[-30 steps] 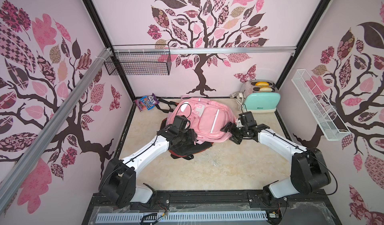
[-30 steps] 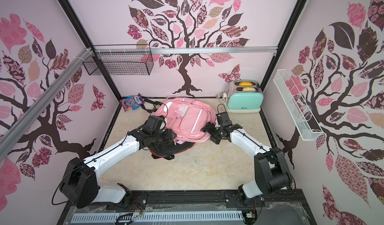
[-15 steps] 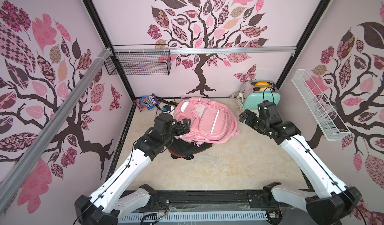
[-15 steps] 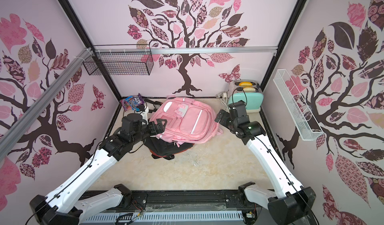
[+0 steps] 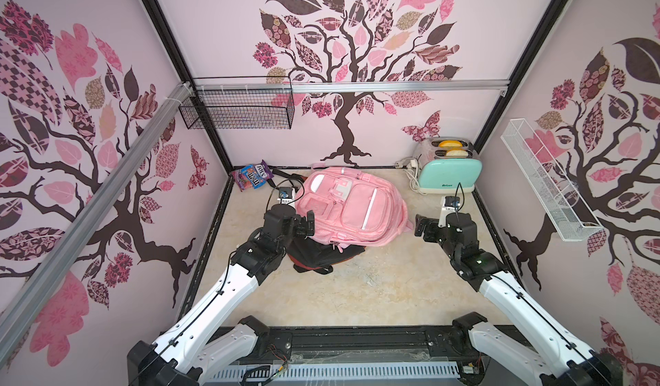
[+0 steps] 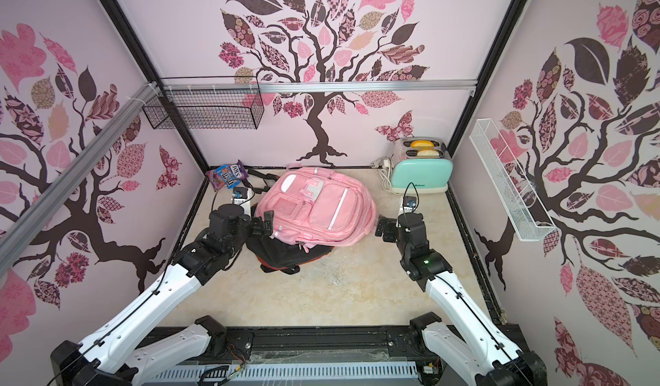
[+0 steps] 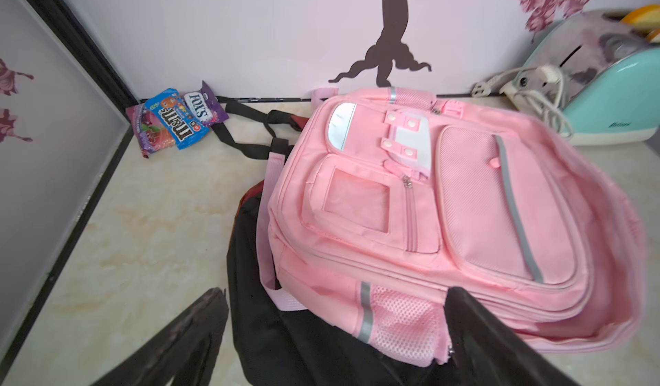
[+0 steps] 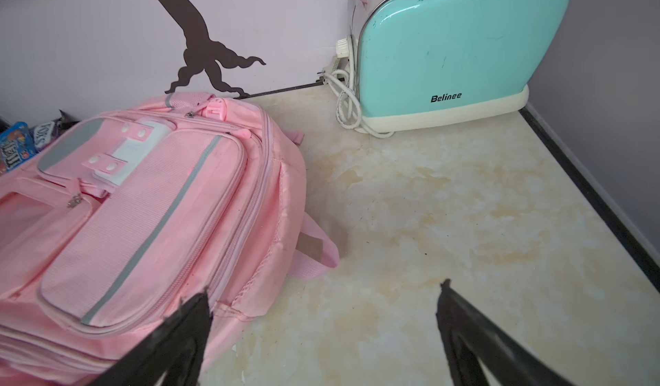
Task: Zip up the backpack
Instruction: Adjust the backpack on the backpack, then reset both arms
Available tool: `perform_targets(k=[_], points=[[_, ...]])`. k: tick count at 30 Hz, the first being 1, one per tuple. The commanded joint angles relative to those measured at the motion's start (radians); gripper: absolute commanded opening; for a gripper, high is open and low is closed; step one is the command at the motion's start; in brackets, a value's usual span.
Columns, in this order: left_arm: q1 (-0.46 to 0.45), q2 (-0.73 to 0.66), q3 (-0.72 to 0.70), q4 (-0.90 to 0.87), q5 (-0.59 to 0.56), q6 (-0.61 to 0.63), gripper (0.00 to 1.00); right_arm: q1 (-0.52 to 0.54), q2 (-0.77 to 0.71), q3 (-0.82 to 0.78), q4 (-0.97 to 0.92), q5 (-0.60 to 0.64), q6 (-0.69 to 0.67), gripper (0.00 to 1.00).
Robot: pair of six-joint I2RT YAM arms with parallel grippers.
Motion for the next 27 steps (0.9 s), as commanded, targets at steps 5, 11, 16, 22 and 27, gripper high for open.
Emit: perform_targets(k=[5,11,16,22,27], points=[[0.245,-0.091,-0.13,0.241,0.175,0.091,0.98,-0.011,-0.038,-0.135,0.411,0.215,-0.161,0.99],[0.544,-0.123,-0.287,0.423,0.306,0.096,0.98,-0.03,-0.15,-0.28,0.515,0.177,-0.068,0.99],[0.561,0.023,-0.29,0.479,0.291,0.186,0.98,-0.029,-0.225,-0.371,0.549,0.188,-0.023,0.99],[0.631,0.167,-0.391,0.753,0.348,0.056,0.98,-0.028,-0.365,-0.429,0.564,0.249,-0.113,0.99],[0.68,0.296,-0.478,0.993,0.384,0.016,0.98,-0.032,-0.401,-0.447,0.575,0.267,-0.129,0.99]])
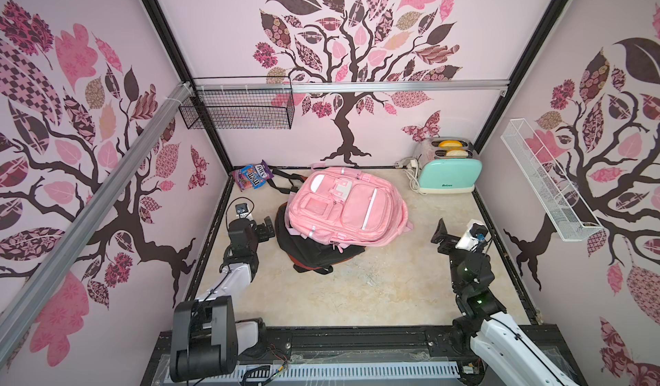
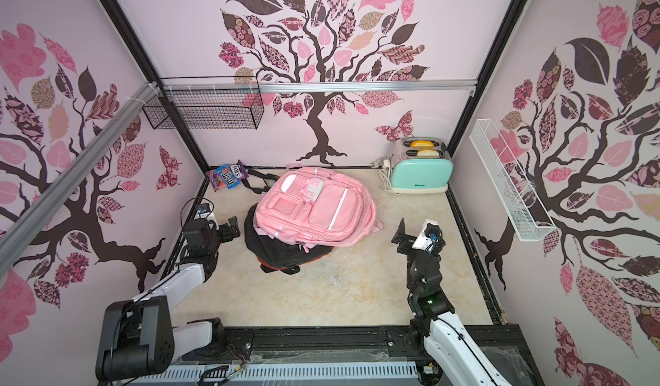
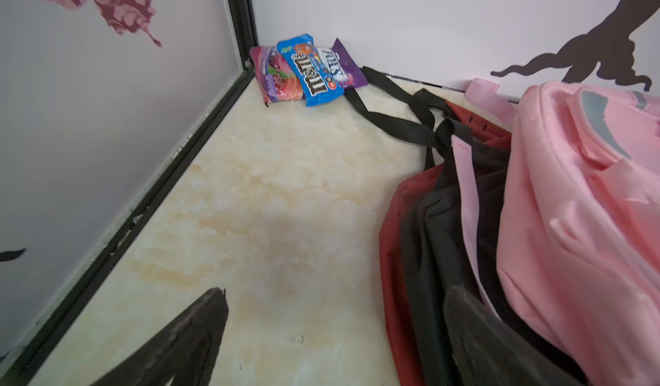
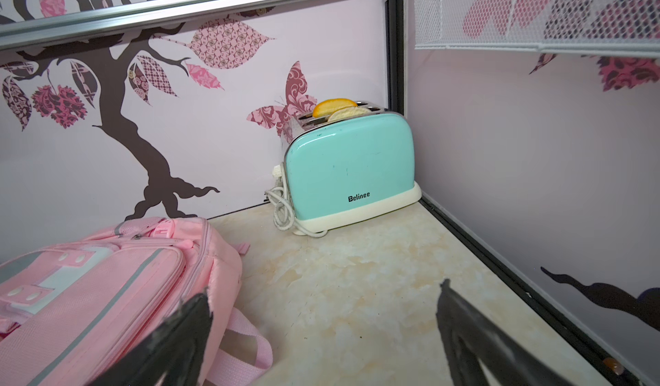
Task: Zip up the backpack
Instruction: Reset both arms
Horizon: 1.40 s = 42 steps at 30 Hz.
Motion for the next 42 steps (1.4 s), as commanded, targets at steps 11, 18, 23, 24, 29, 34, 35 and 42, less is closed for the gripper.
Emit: perform_targets(k=[11,18,23,24,29,34,35,42], points=[[0.029,0.239,-0.094,0.518,0.268,0.056,0.98,-0.007,0.011,-0.131,0.228,0.037,-0.001,0.99],[-0.047,0.321,-0.084,0.56,0.116,0.078,0.98,-0.014,0.112,-0.165,0.378,0.048,-0.074,0.99],[-0.068,0.278,-0.052,0.44,0.077,0.101,0.98,-0.074,0.264,-0.155,0.482,-0.019,-0.072,0.99],[-0.068,0.288,-0.057,0.468,0.079,0.102,0.98,-0.088,0.314,-0.156,0.526,-0.035,-0.064,0.99],[-0.069,0.292,-0.058,0.478,0.079,0.101,0.98,-0.102,0.677,-0.11,0.807,-0.031,-0.104,0.99],[-0.069,0.285,-0.056,0.46,0.077,0.101,0.98,-0.103,0.938,-0.093,1.023,-0.025,-0.113,0.99],[-0.069,0.287,-0.056,0.464,0.077,0.099,0.98,-0.104,0.986,-0.078,1.042,-0.025,-0.114,0.99],[-0.07,0.286,-0.056,0.463,0.077,0.101,0.98,-0.148,1.026,0.07,0.744,-0.206,-0.125,0.99]])
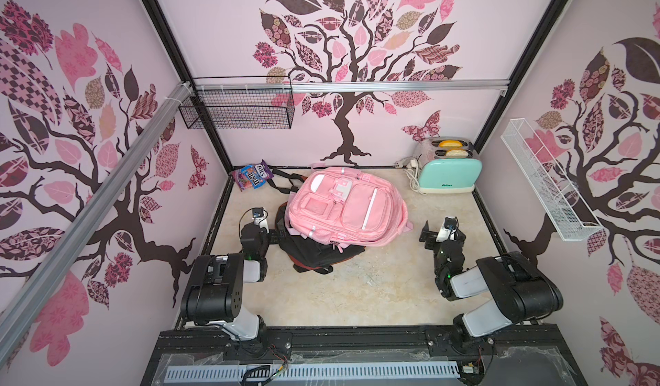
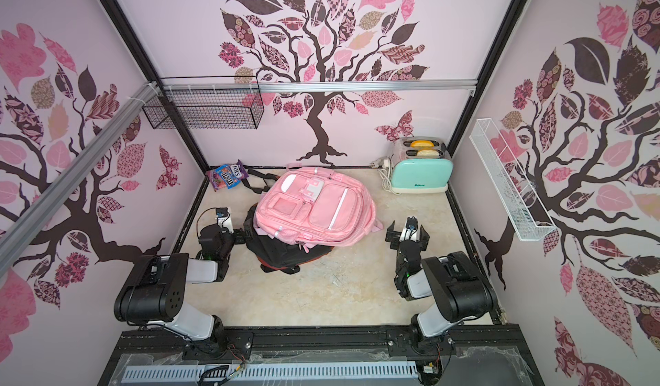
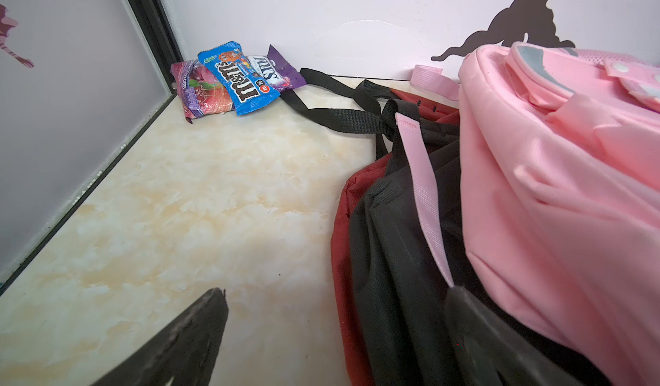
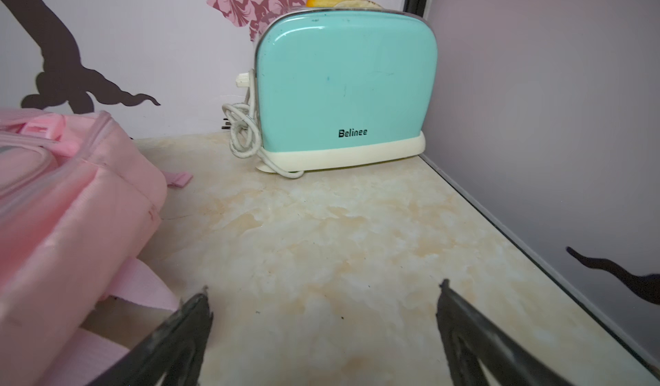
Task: Zip up the backpack
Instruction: Reset both arms
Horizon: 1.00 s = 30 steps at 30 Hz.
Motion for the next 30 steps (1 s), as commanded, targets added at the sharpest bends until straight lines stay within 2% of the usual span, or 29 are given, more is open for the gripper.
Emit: perform_targets(k=[1,3,5,6,30], points=[[-0.003,-0.009,0.012,-0.008,-0.007,0.008,0.98,-0.049,0.042,0.095,-0.107,-0.12,0.001,0.99],[-0.003,-0.009,0.013,-0.008,-0.008,0.008,0.98,-0.065,0.042,0.14,-0.199,-0.145,0.011,0.99],[-0.002,-0.009,0.012,-0.007,-0.007,0.007,0.98,-0.129,0.01,0.216,-0.407,-0.273,0.051,0.99],[-0.003,-0.009,0.013,-0.009,-0.007,0.008,0.98,-0.152,0.009,0.224,-0.42,-0.32,0.063,0.99],[0.002,-0.009,0.013,-0.008,0.001,0.007,0.98,-0.156,0.009,0.219,-0.409,-0.324,0.063,0.99]])
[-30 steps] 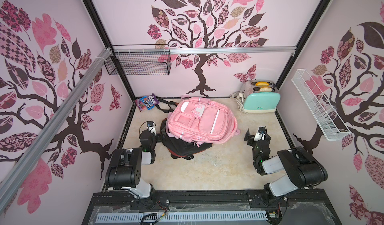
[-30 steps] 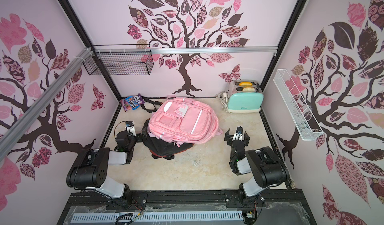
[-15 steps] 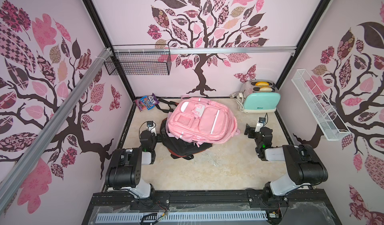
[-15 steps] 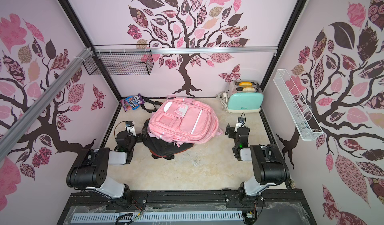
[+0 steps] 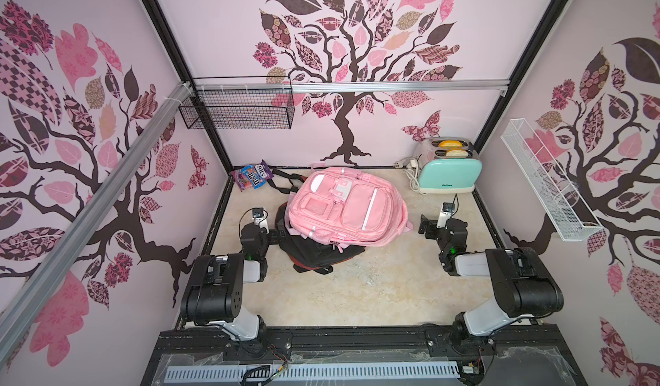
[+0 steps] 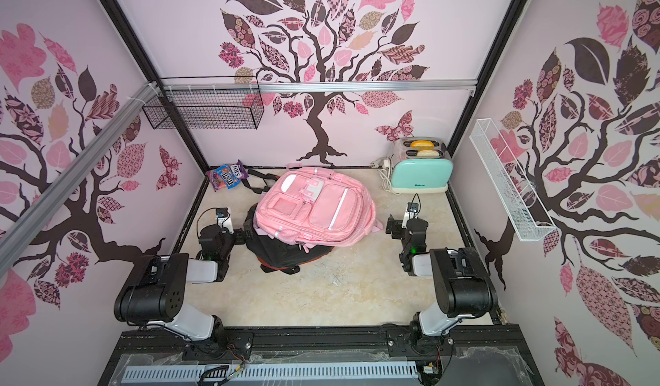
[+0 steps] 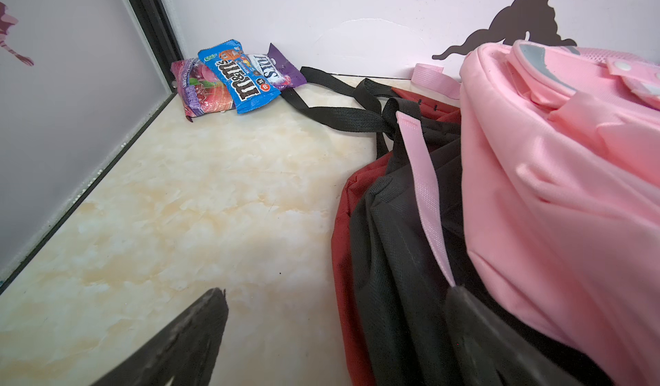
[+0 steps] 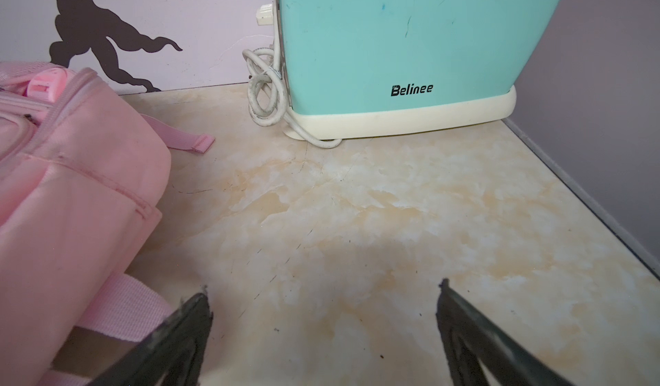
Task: Zip up the backpack
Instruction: Reset both arms
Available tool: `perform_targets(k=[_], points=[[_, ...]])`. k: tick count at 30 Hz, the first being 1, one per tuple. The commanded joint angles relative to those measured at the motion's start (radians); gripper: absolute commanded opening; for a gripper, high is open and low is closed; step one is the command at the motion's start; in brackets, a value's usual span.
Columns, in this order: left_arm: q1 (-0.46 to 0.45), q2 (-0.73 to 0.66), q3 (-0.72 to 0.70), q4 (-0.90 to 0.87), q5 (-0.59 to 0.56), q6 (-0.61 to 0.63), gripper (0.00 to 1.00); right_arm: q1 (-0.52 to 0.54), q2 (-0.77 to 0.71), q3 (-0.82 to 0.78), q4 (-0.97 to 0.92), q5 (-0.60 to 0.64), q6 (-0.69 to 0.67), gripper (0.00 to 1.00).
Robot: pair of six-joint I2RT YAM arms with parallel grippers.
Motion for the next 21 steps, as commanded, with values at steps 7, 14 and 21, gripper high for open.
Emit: perform_targets(k=[7,14,21], points=[[0.001,-0.007,0.014,-0.006,0.001,0.007,0.98,0.001,-0.014,0.009,-0.005,-0.009,0.013,0.99],[0.001,0.001,0.028,-0.022,0.0,0.009,0.98,0.001,-0.014,0.01,-0.005,-0.009,0.013,0.99],[-0.002,-0.009,0.014,-0.007,-0.005,0.006,0.98,0.001,-0.015,0.009,-0.005,-0.009,0.013,0.99]])
